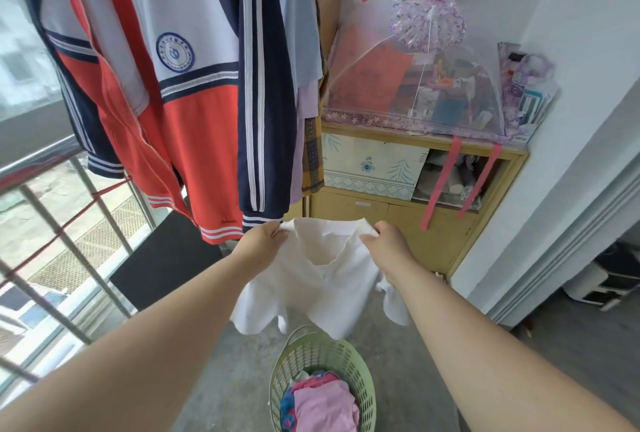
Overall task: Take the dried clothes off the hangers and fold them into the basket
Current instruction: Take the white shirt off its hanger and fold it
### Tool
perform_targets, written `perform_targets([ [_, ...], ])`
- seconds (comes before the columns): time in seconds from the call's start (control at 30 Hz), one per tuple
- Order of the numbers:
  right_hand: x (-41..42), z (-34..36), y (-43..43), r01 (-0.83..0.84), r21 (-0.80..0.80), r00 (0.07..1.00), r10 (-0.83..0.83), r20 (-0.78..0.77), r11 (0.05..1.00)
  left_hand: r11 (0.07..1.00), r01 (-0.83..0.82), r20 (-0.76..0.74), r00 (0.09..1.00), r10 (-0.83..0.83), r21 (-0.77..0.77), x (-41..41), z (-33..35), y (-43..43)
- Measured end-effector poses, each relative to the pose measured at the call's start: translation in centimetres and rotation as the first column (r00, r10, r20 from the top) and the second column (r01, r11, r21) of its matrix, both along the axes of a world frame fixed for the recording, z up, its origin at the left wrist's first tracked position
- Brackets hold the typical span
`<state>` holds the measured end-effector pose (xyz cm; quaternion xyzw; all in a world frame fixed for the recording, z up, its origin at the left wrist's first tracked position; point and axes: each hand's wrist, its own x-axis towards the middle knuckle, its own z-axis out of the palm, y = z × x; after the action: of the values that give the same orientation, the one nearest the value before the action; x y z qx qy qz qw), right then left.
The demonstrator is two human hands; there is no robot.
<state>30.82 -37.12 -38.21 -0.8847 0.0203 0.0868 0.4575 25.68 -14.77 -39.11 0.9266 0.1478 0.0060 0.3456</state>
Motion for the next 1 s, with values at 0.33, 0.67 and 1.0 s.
perform_targets([
  [0.33,-1.4,0.2,-0.6,-0.377,-0.01,0.895,0.362,-0.261,0.926,0.918,0.213,-0.138,0.975,-0.176,0.335,0.2,-0.4,3.4],
  [0.67,-3.1,2.4,1.9,-0.62,-0.081,0.783,0.608,-0.134,0.781,0.883,0.47,0.083,0.879,-0.47,0.02,-0.4,1.0,-1.2],
  [1.0,-3.3,1.8,2.9,-0.473,-0.071,0.874,0.477,0.086,0.878,0.831,0.294,0.098,0.954,-0.282,-0.473,-0.8,1.2,-2.8],
])
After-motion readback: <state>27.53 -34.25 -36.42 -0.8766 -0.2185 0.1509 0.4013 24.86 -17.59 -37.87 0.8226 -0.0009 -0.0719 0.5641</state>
